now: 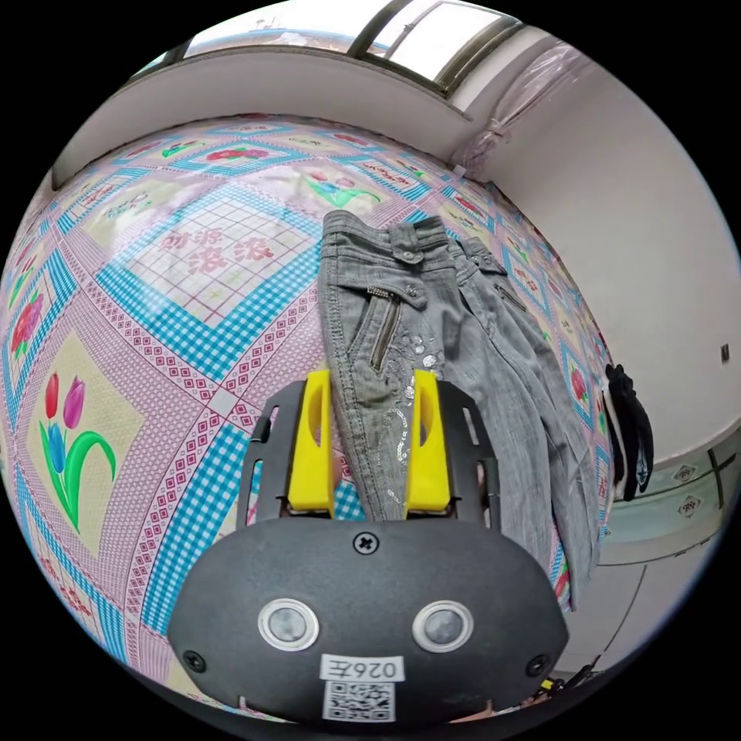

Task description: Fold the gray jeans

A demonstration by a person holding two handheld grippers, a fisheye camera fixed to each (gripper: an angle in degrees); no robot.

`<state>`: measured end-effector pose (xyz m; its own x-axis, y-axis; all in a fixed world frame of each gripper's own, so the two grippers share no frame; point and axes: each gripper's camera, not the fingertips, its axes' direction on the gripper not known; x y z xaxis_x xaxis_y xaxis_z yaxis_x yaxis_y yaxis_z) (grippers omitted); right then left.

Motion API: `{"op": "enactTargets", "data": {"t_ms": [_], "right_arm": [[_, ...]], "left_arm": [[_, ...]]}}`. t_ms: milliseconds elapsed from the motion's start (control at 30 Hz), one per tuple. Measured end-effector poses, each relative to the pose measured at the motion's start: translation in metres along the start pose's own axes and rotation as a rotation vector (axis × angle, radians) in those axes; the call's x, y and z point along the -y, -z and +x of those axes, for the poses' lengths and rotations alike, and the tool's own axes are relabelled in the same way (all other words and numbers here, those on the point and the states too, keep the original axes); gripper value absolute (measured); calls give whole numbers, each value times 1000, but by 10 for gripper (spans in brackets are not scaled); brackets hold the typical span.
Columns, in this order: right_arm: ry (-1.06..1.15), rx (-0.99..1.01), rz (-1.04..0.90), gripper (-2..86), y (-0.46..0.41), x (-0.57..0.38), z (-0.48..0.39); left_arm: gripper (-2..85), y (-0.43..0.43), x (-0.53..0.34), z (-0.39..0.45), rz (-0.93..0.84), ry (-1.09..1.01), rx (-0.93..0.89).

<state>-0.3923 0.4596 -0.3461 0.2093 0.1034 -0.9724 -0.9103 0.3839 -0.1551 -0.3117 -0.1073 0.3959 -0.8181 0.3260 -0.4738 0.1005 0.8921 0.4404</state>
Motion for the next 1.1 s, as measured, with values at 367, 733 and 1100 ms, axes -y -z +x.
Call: {"op": "enactTargets", "data": {"t_ms": [367, 733, 1100], "right_arm": [[-98, 38, -51, -9, -14, 10, 63], [-261, 178, 11, -5, -20, -44, 138], [-319, 270, 86, 50, -51, -147, 166]], "left_arm": [[47, 48, 11, -32, -18, 86, -1], [82, 121, -50, -82, 131, 198, -281], [82, 212, -199, -26, -20, -20, -370]]}}
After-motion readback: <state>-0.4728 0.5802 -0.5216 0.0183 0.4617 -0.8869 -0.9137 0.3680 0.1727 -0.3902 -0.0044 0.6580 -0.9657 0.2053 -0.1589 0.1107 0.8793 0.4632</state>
